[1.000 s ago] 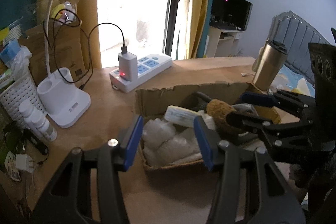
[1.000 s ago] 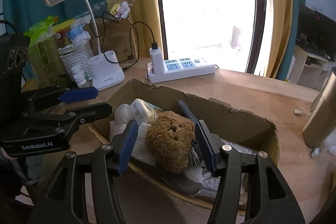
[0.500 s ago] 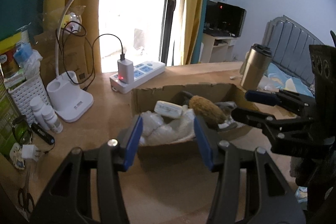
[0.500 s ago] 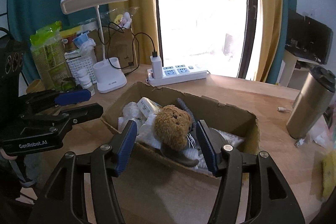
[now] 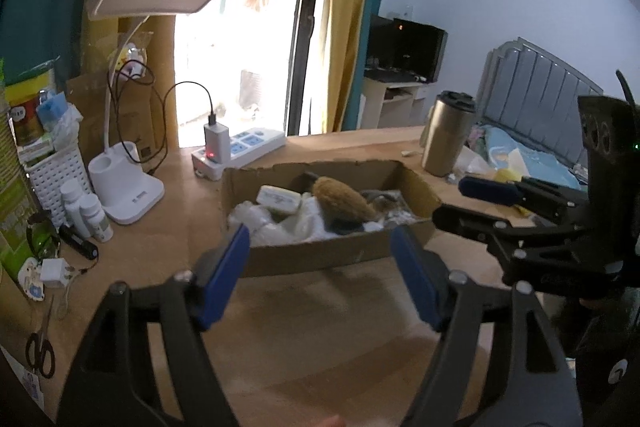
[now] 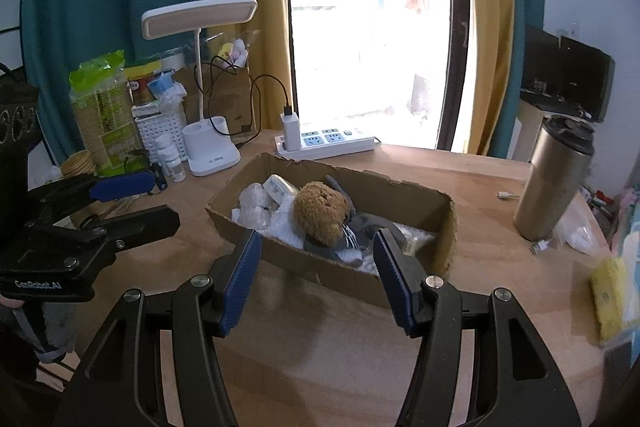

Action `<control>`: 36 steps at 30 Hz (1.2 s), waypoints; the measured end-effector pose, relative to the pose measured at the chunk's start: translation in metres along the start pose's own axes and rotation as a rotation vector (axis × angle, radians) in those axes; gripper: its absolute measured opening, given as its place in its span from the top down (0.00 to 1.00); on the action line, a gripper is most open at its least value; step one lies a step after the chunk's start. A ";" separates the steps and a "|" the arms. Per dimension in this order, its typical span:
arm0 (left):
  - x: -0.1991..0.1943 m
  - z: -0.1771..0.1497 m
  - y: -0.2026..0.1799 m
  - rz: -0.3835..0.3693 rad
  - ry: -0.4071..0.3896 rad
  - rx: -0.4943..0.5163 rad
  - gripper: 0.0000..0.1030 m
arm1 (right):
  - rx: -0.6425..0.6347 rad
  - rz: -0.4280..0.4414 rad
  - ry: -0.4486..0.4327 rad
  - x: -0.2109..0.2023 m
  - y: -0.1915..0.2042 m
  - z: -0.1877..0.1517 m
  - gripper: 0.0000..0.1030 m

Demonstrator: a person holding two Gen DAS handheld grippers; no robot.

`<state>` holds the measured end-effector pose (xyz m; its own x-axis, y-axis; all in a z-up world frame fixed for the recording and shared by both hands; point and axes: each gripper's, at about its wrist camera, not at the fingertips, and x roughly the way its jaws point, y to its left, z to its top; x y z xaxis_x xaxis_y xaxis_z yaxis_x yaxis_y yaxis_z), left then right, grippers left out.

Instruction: Organize soft objects

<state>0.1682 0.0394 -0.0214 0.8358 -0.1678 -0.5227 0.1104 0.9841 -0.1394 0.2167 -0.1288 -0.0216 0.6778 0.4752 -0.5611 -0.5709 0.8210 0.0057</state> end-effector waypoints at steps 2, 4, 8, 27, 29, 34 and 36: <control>-0.006 -0.002 -0.004 -0.003 -0.005 0.003 0.27 | 0.002 -0.007 -0.007 -0.008 0.001 -0.004 0.40; -0.013 -0.005 -0.009 -0.004 -0.014 0.005 0.27 | 0.005 -0.014 -0.015 -0.017 0.001 -0.008 0.40; -0.024 -0.011 -0.018 -0.011 -0.021 0.016 0.19 | 0.007 -0.028 -0.031 -0.033 0.002 -0.016 0.40; -0.080 -0.048 -0.043 0.016 -0.145 -0.056 0.03 | 0.013 -0.085 -0.110 -0.105 0.017 -0.055 0.30; -0.088 -0.049 -0.045 0.037 -0.164 -0.053 0.02 | 0.021 -0.094 -0.129 -0.115 0.018 -0.059 0.30; -0.098 -0.050 -0.052 0.097 -0.174 -0.016 0.02 | 0.043 -0.125 -0.175 -0.137 0.016 -0.064 0.28; -0.103 -0.050 -0.056 0.099 -0.194 -0.005 0.02 | 0.046 -0.141 -0.190 -0.146 0.014 -0.065 0.28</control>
<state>0.0485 -0.0017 -0.0018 0.9304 -0.0551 -0.3625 0.0200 0.9948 -0.1000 0.0800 -0.2070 0.0065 0.8269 0.4025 -0.3927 -0.4458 0.8948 -0.0216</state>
